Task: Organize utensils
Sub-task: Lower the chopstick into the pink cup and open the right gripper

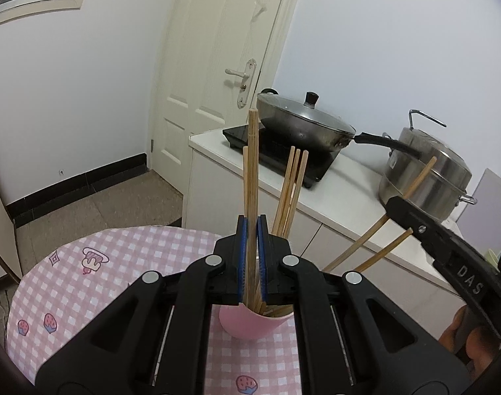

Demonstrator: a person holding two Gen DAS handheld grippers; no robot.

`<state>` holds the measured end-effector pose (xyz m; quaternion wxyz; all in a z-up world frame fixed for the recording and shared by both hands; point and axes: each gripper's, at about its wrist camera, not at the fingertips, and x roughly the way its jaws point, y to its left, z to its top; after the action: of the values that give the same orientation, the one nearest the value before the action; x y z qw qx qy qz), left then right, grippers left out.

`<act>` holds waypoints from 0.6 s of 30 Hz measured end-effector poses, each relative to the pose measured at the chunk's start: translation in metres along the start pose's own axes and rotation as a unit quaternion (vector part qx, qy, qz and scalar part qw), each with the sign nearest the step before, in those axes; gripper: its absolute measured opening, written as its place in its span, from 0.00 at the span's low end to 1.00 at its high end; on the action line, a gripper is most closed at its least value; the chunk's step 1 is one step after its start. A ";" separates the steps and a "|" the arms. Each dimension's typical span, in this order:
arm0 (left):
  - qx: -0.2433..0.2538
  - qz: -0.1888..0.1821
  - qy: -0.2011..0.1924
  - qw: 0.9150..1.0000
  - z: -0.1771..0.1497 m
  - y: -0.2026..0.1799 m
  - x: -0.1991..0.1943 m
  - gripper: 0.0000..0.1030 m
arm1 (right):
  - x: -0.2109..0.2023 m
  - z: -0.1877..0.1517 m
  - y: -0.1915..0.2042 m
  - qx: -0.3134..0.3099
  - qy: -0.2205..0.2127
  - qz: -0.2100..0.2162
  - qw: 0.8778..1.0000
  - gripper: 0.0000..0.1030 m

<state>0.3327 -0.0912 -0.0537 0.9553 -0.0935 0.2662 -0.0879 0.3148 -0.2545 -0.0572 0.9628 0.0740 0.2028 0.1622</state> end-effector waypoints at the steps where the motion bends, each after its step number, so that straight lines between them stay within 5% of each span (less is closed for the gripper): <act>1: 0.001 0.000 0.001 1.000 -0.001 0.000 0.000 0.07 | 0.001 -0.001 0.001 0.000 0.001 0.000 1.000 0.04; 18: 0.030 0.001 0.036 0.999 -0.010 -0.002 0.005 0.07 | 0.008 -0.015 0.008 -0.007 0.029 0.000 1.000 0.04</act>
<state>0.3317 -0.0954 -0.0638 0.9477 -0.0610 0.2974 -0.0984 0.3127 -0.2436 -0.0724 0.9570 0.0626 0.2294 0.1661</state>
